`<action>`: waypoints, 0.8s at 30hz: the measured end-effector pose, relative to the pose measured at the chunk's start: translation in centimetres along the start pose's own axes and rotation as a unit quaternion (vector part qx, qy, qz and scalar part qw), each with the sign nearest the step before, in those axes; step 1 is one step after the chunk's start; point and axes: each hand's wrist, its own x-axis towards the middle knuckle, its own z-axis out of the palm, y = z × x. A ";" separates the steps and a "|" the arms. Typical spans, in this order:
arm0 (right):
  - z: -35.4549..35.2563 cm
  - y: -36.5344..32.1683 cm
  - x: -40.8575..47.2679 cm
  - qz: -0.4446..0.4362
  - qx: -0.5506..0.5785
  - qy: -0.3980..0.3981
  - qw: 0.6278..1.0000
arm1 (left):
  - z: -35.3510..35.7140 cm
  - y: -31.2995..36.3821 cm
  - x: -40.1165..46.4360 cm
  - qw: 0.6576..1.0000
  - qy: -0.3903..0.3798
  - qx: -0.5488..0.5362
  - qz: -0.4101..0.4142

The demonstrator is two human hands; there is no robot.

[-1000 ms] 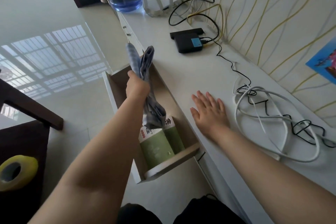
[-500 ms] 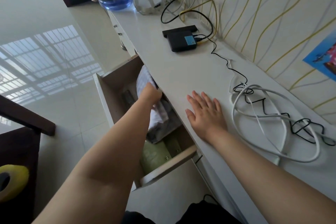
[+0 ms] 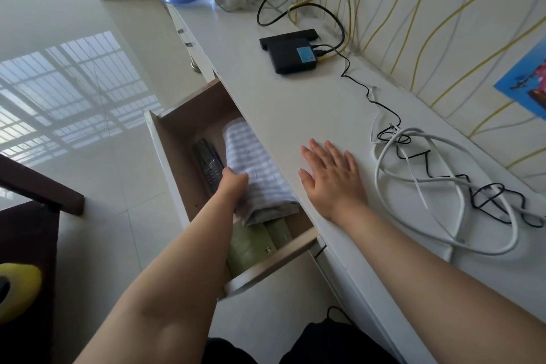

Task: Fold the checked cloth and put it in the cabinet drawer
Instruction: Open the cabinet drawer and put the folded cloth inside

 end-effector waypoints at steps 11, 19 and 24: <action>0.0 0.0 0.1 0.003 0.010 0.007 1.000 | -0.1 -0.4 -1.1 0.963 0.144 0.173 0.150; -0.2 -0.2 -0.1 0.008 -0.001 -0.004 1.000 | -4.3 -1.9 -3.7 0.962 0.267 0.031 -0.050; -0.4 -0.2 -0.1 0.011 0.005 -0.008 1.000 | -6.0 -2.1 -3.4 0.952 0.287 -0.039 -0.100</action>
